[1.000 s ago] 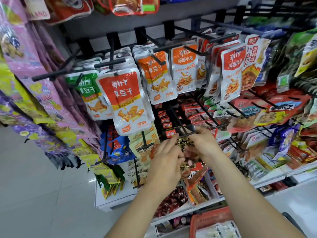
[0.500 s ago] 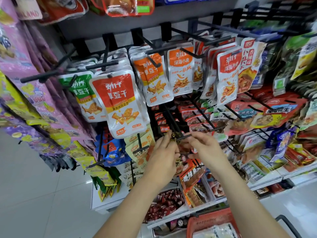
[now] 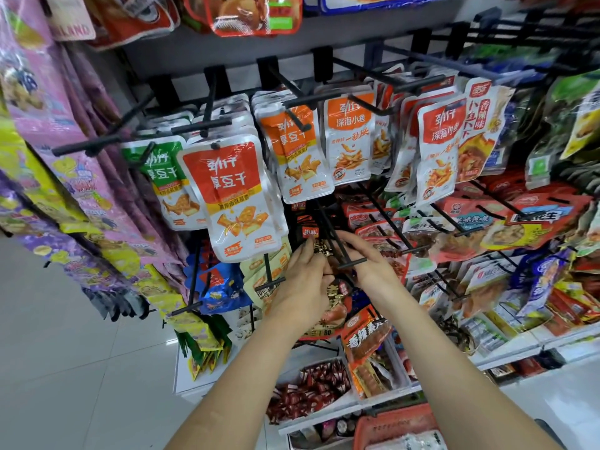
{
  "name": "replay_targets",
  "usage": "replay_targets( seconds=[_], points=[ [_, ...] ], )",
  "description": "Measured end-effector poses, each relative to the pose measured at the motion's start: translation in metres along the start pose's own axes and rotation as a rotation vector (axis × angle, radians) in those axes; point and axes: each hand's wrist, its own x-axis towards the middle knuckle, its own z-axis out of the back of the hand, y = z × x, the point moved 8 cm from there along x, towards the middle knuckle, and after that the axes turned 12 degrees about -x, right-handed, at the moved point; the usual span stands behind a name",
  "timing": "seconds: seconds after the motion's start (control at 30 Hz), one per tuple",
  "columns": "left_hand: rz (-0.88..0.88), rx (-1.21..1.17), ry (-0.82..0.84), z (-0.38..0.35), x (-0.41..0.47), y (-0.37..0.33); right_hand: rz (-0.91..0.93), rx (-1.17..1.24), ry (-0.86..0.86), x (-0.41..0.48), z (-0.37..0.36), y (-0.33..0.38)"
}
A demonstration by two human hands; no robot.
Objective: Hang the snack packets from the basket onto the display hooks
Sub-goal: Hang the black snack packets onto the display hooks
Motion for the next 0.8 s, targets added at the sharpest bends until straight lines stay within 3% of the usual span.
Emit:
replay_targets(
  seconds=[0.27,0.53,0.8],
  points=[
    [0.041,-0.357,-0.198,0.009,-0.032,0.004,-0.045,-0.117,0.252,-0.041,0.008,-0.011],
    [0.238,-0.825,-0.252,0.007,-0.042,0.008,-0.012,-0.011,0.018,-0.049,0.022,-0.019],
    [0.339,-0.855,-0.306,0.006,-0.032,0.010,-0.095,0.216,-0.076,-0.044,0.019,-0.016]
  ],
)
